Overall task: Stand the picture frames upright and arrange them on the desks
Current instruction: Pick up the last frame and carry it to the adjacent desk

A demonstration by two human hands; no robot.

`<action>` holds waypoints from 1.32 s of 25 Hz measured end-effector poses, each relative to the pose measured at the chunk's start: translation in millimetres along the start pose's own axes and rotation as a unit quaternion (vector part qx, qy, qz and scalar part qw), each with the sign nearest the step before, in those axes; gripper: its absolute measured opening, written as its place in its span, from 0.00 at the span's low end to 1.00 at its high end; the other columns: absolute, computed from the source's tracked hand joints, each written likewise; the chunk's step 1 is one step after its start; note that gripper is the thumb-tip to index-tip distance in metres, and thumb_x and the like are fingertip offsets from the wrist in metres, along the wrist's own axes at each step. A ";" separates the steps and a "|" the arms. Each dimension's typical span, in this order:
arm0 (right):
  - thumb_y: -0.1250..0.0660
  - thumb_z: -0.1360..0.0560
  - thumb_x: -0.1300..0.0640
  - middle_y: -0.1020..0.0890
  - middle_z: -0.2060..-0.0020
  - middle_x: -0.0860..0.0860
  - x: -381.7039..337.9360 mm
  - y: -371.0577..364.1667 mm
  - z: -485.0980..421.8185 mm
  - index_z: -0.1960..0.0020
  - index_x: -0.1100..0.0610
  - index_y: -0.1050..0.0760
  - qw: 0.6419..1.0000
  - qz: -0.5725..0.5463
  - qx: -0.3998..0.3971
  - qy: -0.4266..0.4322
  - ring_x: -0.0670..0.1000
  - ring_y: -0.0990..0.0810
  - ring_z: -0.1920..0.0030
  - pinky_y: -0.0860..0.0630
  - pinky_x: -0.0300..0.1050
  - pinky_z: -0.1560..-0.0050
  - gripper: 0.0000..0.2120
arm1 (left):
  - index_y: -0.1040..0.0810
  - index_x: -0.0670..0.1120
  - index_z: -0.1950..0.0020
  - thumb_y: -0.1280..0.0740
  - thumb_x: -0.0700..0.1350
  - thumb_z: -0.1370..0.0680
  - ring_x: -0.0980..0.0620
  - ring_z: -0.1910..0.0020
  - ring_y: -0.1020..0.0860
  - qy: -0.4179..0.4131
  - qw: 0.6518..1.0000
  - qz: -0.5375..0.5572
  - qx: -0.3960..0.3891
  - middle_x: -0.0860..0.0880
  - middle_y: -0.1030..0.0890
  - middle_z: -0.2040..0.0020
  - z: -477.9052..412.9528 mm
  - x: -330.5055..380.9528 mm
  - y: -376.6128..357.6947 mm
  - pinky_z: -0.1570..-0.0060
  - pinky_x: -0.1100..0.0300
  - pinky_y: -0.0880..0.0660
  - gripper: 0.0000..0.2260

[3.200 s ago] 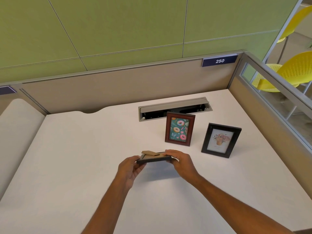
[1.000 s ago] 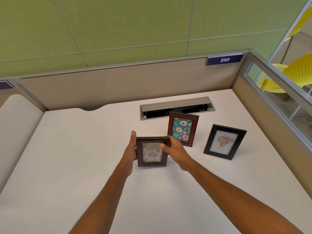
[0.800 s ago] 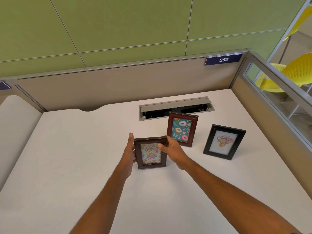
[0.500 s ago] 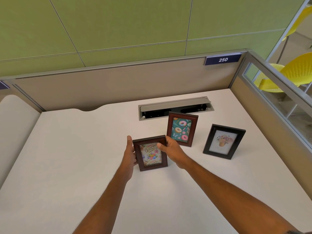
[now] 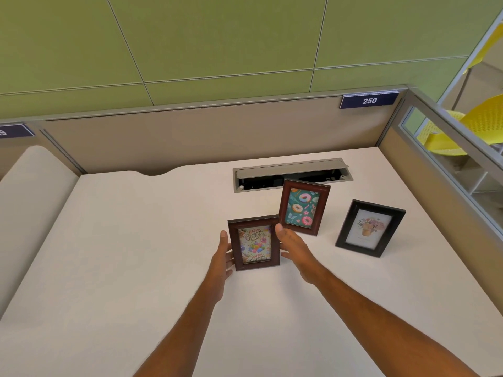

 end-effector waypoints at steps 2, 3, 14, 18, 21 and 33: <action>0.48 0.16 0.31 0.20 0.35 0.49 6.6 -3.7 0.0 0.29 0.45 0.28 1.000 -0.009 -0.007 -0.023 0.55 0.22 0.33 0.28 0.56 0.29 0.25 | 0.22 0.56 0.28 0.49 0.79 0.23 0.49 0.32 0.22 0.001 1.000 -0.014 -0.024 0.48 0.19 0.29 0.3 -7.0 -0.3 0.20 0.41 0.39 0.37; 0.51 0.15 0.31 0.20 0.35 0.50 8.0 -6.4 -0.5 0.28 0.44 0.29 0.999 -0.008 -0.010 -0.032 0.55 0.22 0.33 0.29 0.57 0.28 0.26 | 0.23 0.58 0.28 0.49 0.79 0.23 0.52 0.34 0.22 -0.002 0.999 -0.019 -0.036 0.49 0.19 0.29 0.4 -8.8 -0.4 0.19 0.42 0.40 0.36; 0.50 0.20 0.24 0.10 0.53 0.36 7.4 -23.3 -9.4 0.42 0.37 0.18 0.999 -0.020 -0.006 -0.038 0.39 0.12 0.48 0.22 0.44 0.44 0.27 | 0.16 0.77 0.42 0.49 0.80 0.23 0.69 0.40 0.18 -0.054 0.995 -0.022 -0.082 0.70 0.13 0.42 3.2 -2.7 4.2 0.31 0.54 0.35 0.25; 0.47 0.22 0.23 0.11 0.49 0.37 6.2 -24.7 -20.3 0.42 0.37 0.18 0.999 -0.014 -0.019 -0.040 0.45 0.15 0.41 0.23 0.53 0.33 0.28 | 0.18 0.62 0.28 0.48 0.81 0.22 0.51 0.29 0.19 -0.040 0.999 -0.001 -0.031 0.55 0.14 0.31 -3.0 4.5 12.4 0.20 0.42 0.32 0.36; 0.46 0.23 0.22 0.13 0.47 0.38 -0.5 -28.0 -28.6 0.43 0.36 0.20 0.999 -0.015 -0.027 -0.036 0.44 0.16 0.42 0.25 0.55 0.30 0.26 | 0.15 0.63 0.33 0.47 0.82 0.25 0.51 0.32 0.16 -0.046 0.999 0.012 -0.007 0.55 0.11 0.37 -2.7 14.2 16.4 0.27 0.44 0.24 0.36; 0.51 0.26 0.21 0.14 0.49 0.37 -69.6 -123.7 -87.9 0.43 0.35 0.20 0.987 0.067 -0.146 0.005 0.43 0.15 0.46 0.24 0.53 0.34 0.29 | 0.14 0.72 0.40 0.50 0.81 0.24 0.58 0.40 0.12 -0.127 0.988 0.046 0.071 0.60 0.11 0.39 -8.1 63.1 93.4 0.29 0.43 0.22 0.30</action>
Point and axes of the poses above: each hand's wrist, its own z-axis away from the middle knuckle, its own y-axis out of the back of the hand, x = y × z, the point moved 7 cm from there along -z, towards the middle knuckle
